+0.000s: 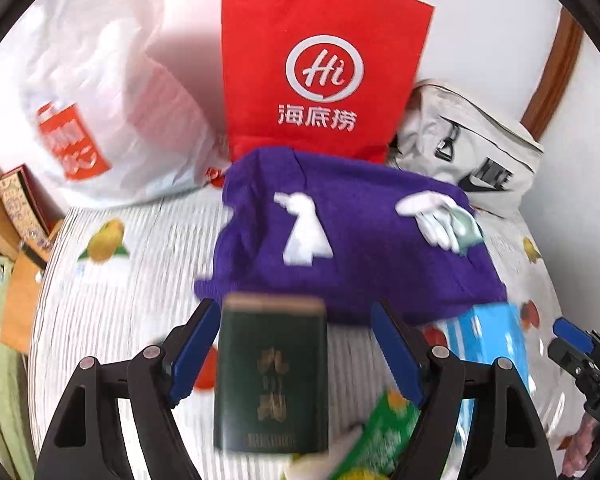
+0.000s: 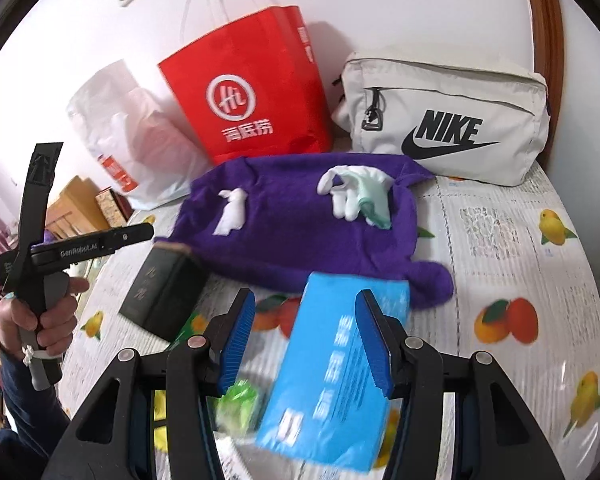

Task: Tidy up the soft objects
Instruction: 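Grasp the yellow Adidas bag with the left tool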

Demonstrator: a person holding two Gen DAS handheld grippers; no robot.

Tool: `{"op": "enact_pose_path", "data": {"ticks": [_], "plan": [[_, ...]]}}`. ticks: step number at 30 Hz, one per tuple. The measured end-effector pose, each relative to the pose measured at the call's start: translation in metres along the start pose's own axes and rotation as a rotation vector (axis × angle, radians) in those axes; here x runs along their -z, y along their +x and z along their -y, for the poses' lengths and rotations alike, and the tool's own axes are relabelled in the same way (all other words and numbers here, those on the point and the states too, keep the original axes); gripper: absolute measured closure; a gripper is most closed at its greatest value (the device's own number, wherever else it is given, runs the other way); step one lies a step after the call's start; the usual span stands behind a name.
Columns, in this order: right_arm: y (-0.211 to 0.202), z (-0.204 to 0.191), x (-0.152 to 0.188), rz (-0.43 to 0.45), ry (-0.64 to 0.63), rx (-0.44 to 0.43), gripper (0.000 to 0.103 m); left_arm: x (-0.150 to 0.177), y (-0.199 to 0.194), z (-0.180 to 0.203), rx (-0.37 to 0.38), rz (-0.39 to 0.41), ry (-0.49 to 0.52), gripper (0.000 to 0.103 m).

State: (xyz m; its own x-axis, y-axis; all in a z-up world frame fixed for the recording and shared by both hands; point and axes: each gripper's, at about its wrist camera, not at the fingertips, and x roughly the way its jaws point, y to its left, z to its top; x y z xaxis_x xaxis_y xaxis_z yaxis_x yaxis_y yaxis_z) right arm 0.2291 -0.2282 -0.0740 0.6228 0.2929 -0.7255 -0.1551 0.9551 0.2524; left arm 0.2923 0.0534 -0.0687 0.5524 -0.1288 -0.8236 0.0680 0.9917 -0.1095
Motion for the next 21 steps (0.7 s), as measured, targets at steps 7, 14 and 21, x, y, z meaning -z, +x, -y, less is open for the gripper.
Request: {"op": "enact_pose_path", "data": {"ticks": [7, 14, 21], "plan": [[-0.030, -0.017, 0.032, 0.007, -0.015, -0.019, 0.049, 0.063, -0.033, 0.000, 0.008, -0.019, -0.051, 0.026], [-0.049, -0.028, 0.057, -0.006, -0.041, -0.031, 0.049, 0.120, -0.039, 0.001, -0.007, -0.074, -0.165, 0.025], [-0.054, -0.028, 0.085, -0.019, -0.039, -0.047, 0.046, 0.153, -0.035, 0.006, -0.004, -0.099, -0.218, 0.025]]}}
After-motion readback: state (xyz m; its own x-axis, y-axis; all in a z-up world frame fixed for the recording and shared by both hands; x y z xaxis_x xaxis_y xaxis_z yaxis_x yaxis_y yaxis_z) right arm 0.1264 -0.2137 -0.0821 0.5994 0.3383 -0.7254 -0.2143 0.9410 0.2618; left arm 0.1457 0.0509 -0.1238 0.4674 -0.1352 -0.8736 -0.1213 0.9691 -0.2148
